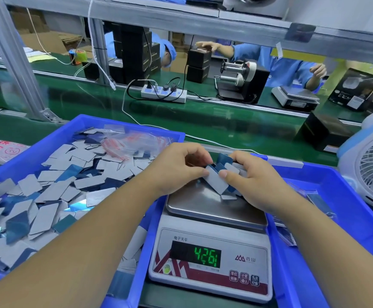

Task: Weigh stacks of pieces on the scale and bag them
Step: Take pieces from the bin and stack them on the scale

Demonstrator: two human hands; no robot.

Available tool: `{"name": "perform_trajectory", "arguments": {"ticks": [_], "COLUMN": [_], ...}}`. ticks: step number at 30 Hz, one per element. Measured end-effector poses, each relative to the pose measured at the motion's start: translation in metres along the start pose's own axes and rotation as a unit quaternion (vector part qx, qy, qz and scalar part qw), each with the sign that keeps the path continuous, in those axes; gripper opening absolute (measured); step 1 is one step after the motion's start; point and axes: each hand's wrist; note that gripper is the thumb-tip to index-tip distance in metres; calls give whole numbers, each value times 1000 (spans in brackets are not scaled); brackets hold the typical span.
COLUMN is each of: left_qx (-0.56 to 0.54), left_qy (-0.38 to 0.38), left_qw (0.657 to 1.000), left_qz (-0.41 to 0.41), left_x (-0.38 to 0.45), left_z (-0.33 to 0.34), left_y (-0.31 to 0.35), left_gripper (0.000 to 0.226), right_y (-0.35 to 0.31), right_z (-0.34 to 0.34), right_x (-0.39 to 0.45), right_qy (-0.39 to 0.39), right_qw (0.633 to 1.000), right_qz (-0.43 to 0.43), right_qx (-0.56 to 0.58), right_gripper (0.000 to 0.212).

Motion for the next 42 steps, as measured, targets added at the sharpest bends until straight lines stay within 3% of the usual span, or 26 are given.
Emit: {"name": "perform_trajectory", "arguments": {"ticks": [15, 27, 33, 39, 42], "left_qx": [-11, 1, 26, -76, -75], "left_qy": [-47, -64, -60, 22, 69], "left_qw": [998, 997, 995, 995, 993], "left_qz": [-40, -50, -69, -65, -68], "left_x": [-2, -1, -1, 0, 3], "left_z": [-17, -25, -37, -44, -38], "left_y": [4, 0, 0, -1, -4], "left_gripper": [26, 35, 30, 30, 26], "right_y": [-1, -4, -4, -9, -12], "right_z": [-7, -10, -11, -5, -3], "right_x": [-3, -6, -6, -10, -12], "right_qy": [-53, -78, -83, -48, -37], "right_qw": [998, 994, 994, 997, 996], "right_qz": [-32, -45, -44, -64, -86], "right_qx": [17, 61, 61, 16, -1], "right_gripper": [7, 31, 18, 13, 10]}}
Point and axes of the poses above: each hand's wrist, its own x-axis towards the middle knuckle, its own z-axis out of the palm, y = z × x, and after that the axes turned 4 degrees about -x, right-handed
